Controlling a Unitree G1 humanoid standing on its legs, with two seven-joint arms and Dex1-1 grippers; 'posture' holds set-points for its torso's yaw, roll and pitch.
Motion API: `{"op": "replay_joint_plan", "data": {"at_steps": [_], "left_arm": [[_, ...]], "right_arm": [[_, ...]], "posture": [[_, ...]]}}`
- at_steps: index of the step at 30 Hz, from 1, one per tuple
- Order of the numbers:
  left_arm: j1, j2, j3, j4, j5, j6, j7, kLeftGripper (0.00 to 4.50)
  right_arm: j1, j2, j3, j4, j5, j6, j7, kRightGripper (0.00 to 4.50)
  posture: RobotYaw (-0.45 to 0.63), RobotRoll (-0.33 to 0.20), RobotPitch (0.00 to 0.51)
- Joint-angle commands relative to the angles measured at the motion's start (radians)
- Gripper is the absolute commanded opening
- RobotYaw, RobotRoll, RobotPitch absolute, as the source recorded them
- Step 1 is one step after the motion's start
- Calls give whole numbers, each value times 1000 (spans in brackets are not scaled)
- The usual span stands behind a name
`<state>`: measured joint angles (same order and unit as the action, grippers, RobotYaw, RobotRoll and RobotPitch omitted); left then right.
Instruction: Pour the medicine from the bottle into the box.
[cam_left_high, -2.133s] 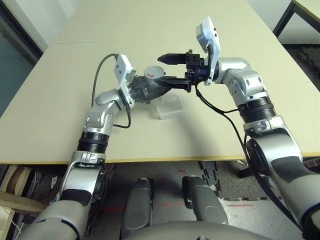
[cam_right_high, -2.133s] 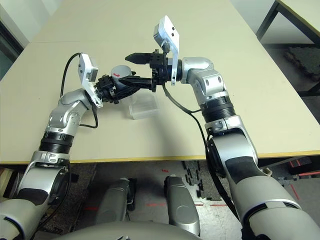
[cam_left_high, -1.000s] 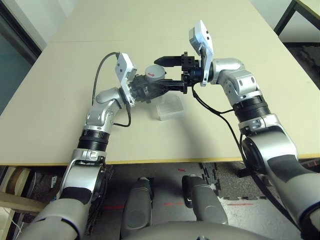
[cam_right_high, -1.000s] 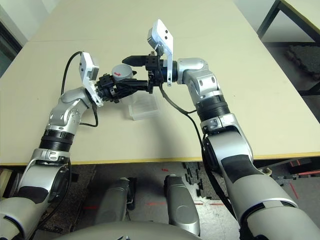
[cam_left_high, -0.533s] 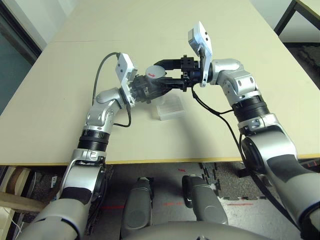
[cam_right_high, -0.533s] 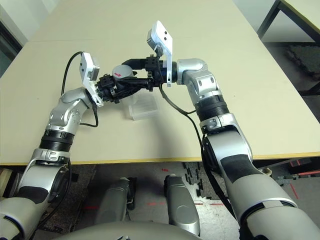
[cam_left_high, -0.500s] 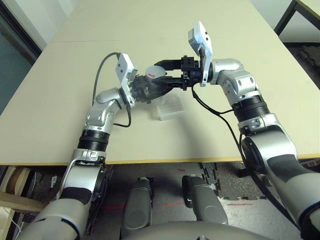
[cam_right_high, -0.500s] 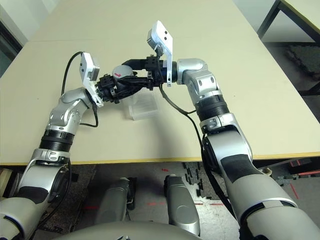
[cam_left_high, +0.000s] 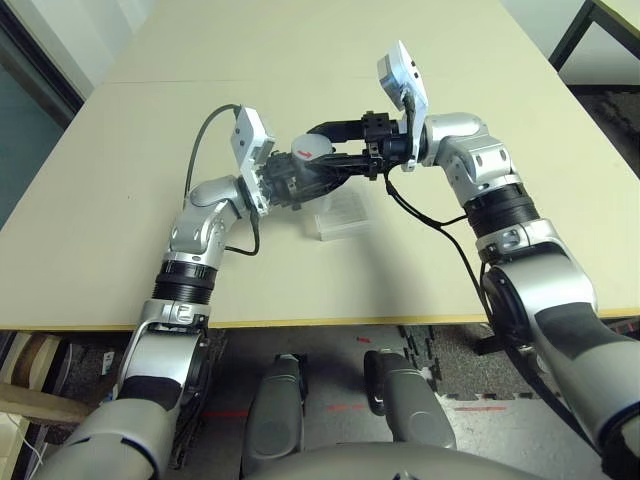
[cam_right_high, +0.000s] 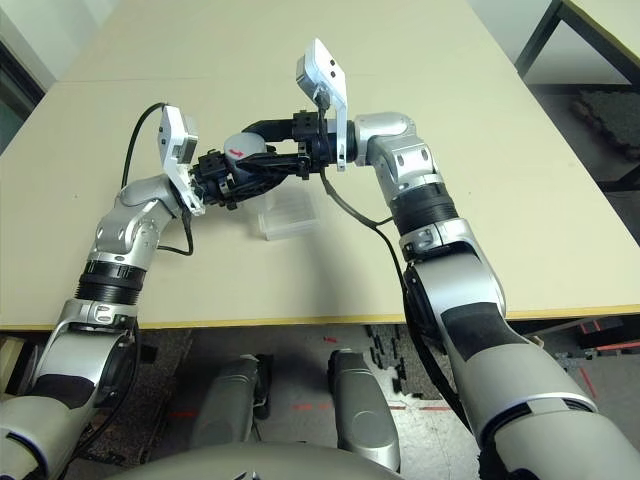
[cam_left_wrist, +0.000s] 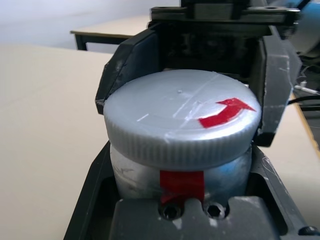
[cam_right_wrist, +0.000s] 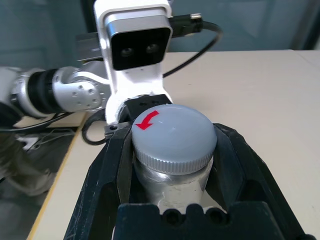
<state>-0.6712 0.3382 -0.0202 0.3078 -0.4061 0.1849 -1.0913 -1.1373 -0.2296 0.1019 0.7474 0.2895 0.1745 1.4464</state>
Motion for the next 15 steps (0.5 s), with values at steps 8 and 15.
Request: {"op": "replay_joint_plan", "data": {"at_steps": [8,15], "left_arm": [[20,9,-13,9,10,31,9,2668],[33,12,-10,-9,6,40,12,2668]], "right_arm": [[-136,24,48,119,141,-110,168,2576],[-195,63,-50,281,97,-130,158,4154]], "posture": [[-63,0,159],[-57,0,166]]}}
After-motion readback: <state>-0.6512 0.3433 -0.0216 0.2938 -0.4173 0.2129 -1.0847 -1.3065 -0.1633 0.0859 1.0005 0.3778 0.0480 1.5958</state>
